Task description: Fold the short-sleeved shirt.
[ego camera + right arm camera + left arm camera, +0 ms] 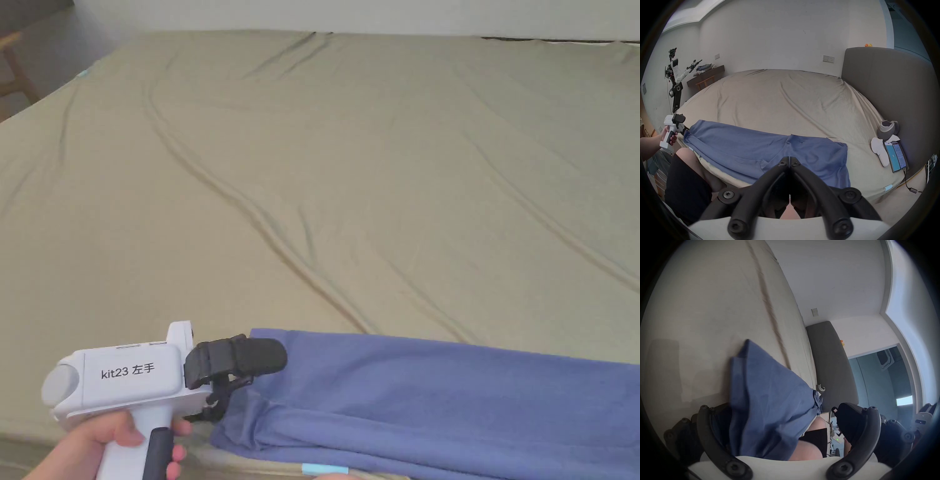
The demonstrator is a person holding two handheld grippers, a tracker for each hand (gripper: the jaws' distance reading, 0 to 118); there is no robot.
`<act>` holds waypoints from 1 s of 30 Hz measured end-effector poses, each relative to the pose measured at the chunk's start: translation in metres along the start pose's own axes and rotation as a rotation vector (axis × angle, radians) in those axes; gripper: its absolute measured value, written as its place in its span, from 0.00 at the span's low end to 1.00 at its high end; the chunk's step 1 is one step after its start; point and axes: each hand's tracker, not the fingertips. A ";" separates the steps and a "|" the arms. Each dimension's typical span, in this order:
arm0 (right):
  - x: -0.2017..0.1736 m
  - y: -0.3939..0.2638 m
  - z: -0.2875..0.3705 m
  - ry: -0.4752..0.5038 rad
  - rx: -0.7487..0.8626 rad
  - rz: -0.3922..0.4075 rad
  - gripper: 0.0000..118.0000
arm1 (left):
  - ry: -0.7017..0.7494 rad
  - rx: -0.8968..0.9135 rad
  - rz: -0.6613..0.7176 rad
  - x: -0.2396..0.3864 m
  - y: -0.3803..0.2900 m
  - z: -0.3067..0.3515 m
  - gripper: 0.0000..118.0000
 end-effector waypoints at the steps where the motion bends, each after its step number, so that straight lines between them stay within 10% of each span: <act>1: -0.002 0.001 -0.001 0.008 0.000 0.001 0.00 | 0.014 -0.017 0.004 0.002 0.006 -0.006 0.98; 3: -0.005 0.003 -0.002 0.024 0.000 0.000 0.00 | 0.043 -0.075 -0.033 0.012 0.009 -0.012 0.82; 5: -0.008 0.006 -0.003 0.039 -0.004 0.008 0.00 | 0.232 -0.163 -0.131 0.015 0.000 -0.031 0.06; 20: -0.012 0.010 0.000 0.079 0.026 0.013 0.00 | 0.238 -0.032 -0.151 0.072 0.011 0.041 0.05; 30: -0.017 0.015 0.016 0.133 0.088 0.034 0.00 | 0.566 -0.003 -0.076 0.061 0.063 0.103 0.05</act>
